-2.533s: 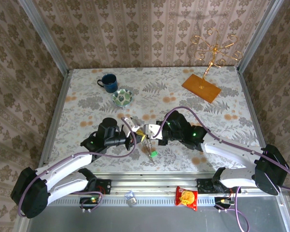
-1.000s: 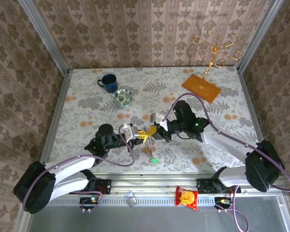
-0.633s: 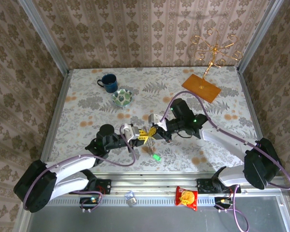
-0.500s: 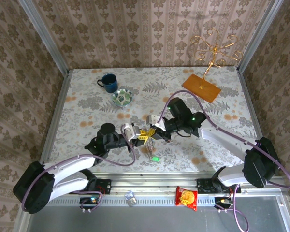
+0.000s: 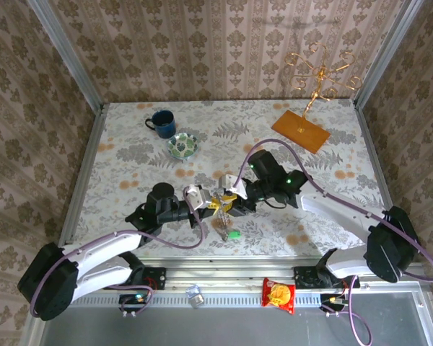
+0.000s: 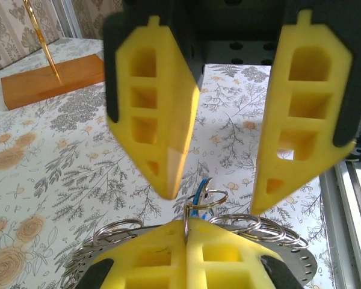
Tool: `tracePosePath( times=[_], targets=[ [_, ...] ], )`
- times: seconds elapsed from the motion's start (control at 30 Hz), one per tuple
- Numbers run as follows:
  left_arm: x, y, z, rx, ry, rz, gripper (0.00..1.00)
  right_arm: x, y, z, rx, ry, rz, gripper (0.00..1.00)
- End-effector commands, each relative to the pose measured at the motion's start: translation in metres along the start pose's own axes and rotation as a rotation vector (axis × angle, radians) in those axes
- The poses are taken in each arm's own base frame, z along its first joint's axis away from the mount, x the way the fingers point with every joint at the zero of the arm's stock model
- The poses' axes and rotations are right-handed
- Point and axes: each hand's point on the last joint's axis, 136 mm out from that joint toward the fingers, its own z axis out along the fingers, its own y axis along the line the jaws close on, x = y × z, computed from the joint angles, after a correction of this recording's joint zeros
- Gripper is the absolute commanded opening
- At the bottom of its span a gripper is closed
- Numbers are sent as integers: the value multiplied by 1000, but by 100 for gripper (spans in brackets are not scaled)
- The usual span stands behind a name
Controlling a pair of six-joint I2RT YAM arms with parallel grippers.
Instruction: Put the keys on the keyring
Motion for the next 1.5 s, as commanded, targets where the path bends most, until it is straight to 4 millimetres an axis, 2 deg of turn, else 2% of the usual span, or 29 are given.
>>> tracePosePath(
  times=[0.0, 0.27, 0.37, 0.57, 0.67, 0.77, 0.87, 0.9, 0.97, 1.17, 1.3, 1.47],
  targets=[
    [-22, 3, -4, -20, -74, 53, 0, -4, 0, -6, 12, -49, 63, 40],
    [-23, 2, -4, -14, -87, 44, 0, 3, -2, -3, 26, -30, 42, 34],
    [-25, 2, -3, -13, -95, 41, 0, 5, -3, -1, 35, -13, 27, 25],
    [-29, 7, -3, -42, -125, 34, 0, 15, 4, 10, 1, 31, 6, 0],
    [-32, 11, -3, -60, -147, 37, 0, 26, 9, 16, -15, 99, -8, 0],
    [-30, 11, -1, -54, -139, 34, 0, 24, 10, 13, -6, 96, -13, 0],
    [-26, 9, 0, -49, -131, 32, 0, 14, 7, 3, 28, 31, -7, 27],
    [-24, 9, -1, -51, -131, 33, 0, 10, 5, -2, 38, -2, 3, 33],
    [-22, 8, -1, -47, -131, 38, 0, 2, 2, -13, 47, -68, 18, 37],
    [-23, 2, -2, -23, -156, 81, 0, -18, -3, -37, 39, -215, 28, 39],
    [-25, -1, -2, -7, -172, 105, 0, -33, -7, -39, 22, -284, 22, 37],
    [-26, -3, -2, 5, -179, 112, 0, -33, -6, -30, -38, -261, 35, 34]
  ],
)
